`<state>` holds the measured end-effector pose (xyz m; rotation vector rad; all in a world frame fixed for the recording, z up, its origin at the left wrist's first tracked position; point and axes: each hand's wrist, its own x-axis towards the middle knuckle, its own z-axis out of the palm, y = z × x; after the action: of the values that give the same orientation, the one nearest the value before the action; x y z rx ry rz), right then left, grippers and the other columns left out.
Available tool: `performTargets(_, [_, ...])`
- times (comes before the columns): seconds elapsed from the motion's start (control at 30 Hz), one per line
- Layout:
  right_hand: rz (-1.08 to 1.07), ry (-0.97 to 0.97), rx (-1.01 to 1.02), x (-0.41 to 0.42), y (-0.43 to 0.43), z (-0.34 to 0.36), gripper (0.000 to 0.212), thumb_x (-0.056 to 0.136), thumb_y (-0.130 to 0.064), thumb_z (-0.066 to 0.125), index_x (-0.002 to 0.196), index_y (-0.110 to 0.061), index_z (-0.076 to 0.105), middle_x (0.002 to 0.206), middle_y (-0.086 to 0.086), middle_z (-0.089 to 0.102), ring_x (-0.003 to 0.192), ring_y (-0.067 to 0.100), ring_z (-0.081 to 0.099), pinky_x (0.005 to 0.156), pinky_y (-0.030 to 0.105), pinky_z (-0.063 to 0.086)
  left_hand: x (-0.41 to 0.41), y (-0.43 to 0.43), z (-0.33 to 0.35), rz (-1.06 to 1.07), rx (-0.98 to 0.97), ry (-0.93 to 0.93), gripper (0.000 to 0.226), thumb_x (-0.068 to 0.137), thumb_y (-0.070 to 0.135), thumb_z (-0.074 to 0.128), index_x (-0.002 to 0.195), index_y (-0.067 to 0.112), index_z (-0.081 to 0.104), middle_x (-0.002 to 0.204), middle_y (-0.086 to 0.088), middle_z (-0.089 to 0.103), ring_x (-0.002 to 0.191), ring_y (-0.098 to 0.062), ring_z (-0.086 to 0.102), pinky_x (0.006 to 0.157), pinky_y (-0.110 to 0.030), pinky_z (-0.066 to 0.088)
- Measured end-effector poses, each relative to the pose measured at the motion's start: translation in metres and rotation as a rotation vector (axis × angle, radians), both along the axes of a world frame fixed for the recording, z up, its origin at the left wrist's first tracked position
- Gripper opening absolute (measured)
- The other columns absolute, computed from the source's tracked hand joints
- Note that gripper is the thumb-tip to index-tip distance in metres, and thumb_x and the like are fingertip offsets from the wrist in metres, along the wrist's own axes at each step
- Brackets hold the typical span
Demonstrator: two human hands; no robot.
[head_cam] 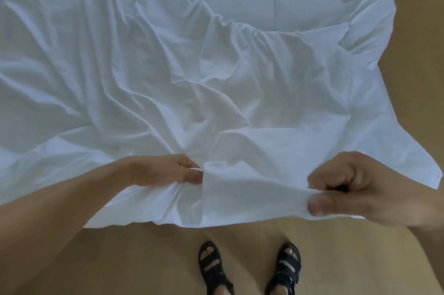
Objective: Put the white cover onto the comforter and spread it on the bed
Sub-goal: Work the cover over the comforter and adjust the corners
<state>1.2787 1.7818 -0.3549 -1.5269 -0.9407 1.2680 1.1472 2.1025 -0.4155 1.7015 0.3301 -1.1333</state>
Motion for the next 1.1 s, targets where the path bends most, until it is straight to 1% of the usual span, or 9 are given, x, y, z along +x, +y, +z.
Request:
performTargets(0.1, [0.028,0.215,-0.065,0.007,0.001,0.011,0.042,0.084,-0.037,0.078,0.056,-0.019,0.053,0.053,-0.003,0.036,0.046,0.01,0.036,0.048,0.017,0.032,0.005,0.015,0.02,-0.014,-0.054,0.078,0.029,0.094,0.045,0.053,0.093,0.031,0.078,0.1,0.004,0.075,0.093,-0.016,0.071,0.086,-0.032,0.054])
performTargets(0.2, [-0.163,-0.25,-0.239,0.03,0.024,-0.01,0.039,0.083,-0.046,0.07,0.06,-0.017,0.06,0.058,-0.002,0.05,0.055,0.011,0.049,0.055,0.016,0.038,0.02,0.019,0.015,-0.096,0.167,0.025,0.032,0.095,0.046,0.056,0.101,0.021,0.075,0.104,-0.004,0.074,0.088,-0.014,0.069,0.087,-0.035,0.055])
performTargets(0.4, [-0.742,-0.701,-0.421,0.074,0.071,-0.091,0.035,0.101,-0.038,0.051,0.083,-0.008,0.056,0.066,-0.002,0.05,0.068,0.023,0.048,0.056,0.029,0.034,0.071,0.062,-0.014,0.462,0.686,-0.52,0.04,0.086,0.045,0.07,0.074,0.009,0.058,0.071,-0.004,0.058,0.069,-0.024,0.055,0.06,-0.032,0.038])
performTargets(0.6, [-0.955,-0.966,-0.31,0.091,0.082,-0.112,0.028,0.095,-0.045,0.06,0.092,-0.017,0.063,0.082,-0.006,0.057,0.075,0.015,0.049,0.071,0.026,0.033,0.084,0.081,-0.04,0.259,1.22,-1.101,0.032,0.089,0.038,0.068,0.088,0.007,0.057,0.077,-0.016,0.065,0.069,-0.037,0.063,0.065,-0.039,0.046])
performTargets(0.73, [-0.696,-0.976,-0.554,0.088,0.093,-0.145,0.025,0.096,-0.045,0.057,0.091,-0.022,0.063,0.091,0.004,0.067,0.085,0.026,0.058,0.071,0.03,0.035,0.082,0.075,-0.08,-0.07,1.068,-0.645,0.021,0.097,0.04,0.053,0.092,0.019,0.051,0.102,-0.017,0.067,0.093,-0.036,0.063,0.072,-0.034,0.038])
performTargets(0.8, [-0.551,-1.026,-0.651,0.086,0.092,-0.164,0.028,0.097,-0.042,0.054,0.093,-0.018,0.066,0.099,0.008,0.068,0.098,0.032,0.06,0.076,0.033,0.039,0.075,0.075,-0.083,-0.043,1.141,-0.661,0.021,0.097,0.037,0.053,0.091,0.016,0.053,0.098,-0.017,0.066,0.092,-0.038,0.062,0.073,-0.037,0.041])
performTargets(0.9, [-0.608,-1.081,-0.604,0.076,0.097,-0.171,0.03,0.095,-0.039,0.06,0.102,-0.014,0.073,0.108,0.012,0.059,0.108,0.036,0.05,0.091,0.041,0.038,0.049,0.057,-0.079,0.054,1.265,-1.284,0.021,0.089,0.03,0.055,0.087,0.008,0.055,0.082,-0.016,0.058,0.077,-0.036,0.057,0.067,-0.043,0.044])
performTargets(0.97, [-0.611,-1.123,-0.594,0.068,0.099,-0.172,0.031,0.094,-0.04,0.061,0.104,-0.014,0.075,0.108,0.013,0.057,0.107,0.036,0.049,0.091,0.041,0.037,0.015,0.026,-0.077,-0.149,0.989,-1.584,0.027,0.085,0.036,0.059,0.088,0.01,0.055,0.075,-0.011,0.056,0.067,-0.028,0.051,0.061,-0.038,0.041])
performTargets(1.1, [-0.599,-1.049,-0.653,0.057,0.092,-0.163,0.033,0.101,-0.041,0.048,0.103,-0.018,0.071,0.099,0.009,0.071,0.098,0.033,0.063,0.079,0.037,0.044,-0.028,0.011,-0.101,-0.73,1.129,-1.041,0.076,0.058,0.061,0.074,0.111,0.007,0.061,0.1,-0.011,0.062,0.081,-0.031,0.057,0.069,-0.04,0.047])
